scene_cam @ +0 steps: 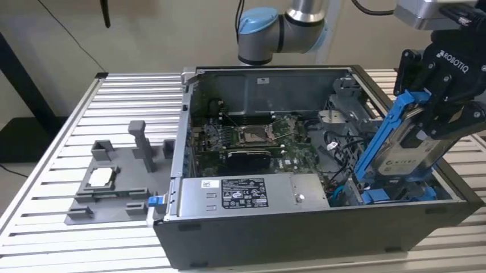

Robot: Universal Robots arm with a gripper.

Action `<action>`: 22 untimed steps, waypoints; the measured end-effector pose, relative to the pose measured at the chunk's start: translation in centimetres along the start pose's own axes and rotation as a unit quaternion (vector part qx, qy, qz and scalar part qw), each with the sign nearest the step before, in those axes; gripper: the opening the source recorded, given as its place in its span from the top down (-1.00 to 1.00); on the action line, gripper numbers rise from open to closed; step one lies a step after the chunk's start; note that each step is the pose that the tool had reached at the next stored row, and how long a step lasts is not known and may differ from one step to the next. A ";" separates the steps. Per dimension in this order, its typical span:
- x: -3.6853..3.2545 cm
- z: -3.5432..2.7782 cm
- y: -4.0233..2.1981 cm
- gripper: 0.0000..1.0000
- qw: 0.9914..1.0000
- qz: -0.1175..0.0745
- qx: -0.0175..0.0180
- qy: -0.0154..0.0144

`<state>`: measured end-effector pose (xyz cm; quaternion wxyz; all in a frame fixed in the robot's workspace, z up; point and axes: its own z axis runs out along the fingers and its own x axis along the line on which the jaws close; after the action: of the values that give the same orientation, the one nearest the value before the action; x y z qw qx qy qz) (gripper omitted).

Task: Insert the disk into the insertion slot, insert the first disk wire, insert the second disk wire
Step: 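Insert the disk into the insertion slot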

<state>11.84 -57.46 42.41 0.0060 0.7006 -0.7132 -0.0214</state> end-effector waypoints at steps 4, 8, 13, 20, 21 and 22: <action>0.05 0.62 -0.06 0.35 1.000 0.000 0.000 0.000; 0.07 1.06 -0.25 0.35 1.000 0.000 0.000 0.000; 0.10 1.86 -0.35 0.35 1.000 0.000 0.000 0.000; 0.12 3.14 -0.41 0.35 1.000 0.000 0.000 -0.001; 0.13 3.31 -0.42 0.35 1.000 0.000 0.000 -0.001; 0.13 3.49 -0.42 0.35 1.000 0.000 0.000 -0.001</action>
<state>12.13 -57.52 38.90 0.0050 0.7007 -0.7131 -0.0224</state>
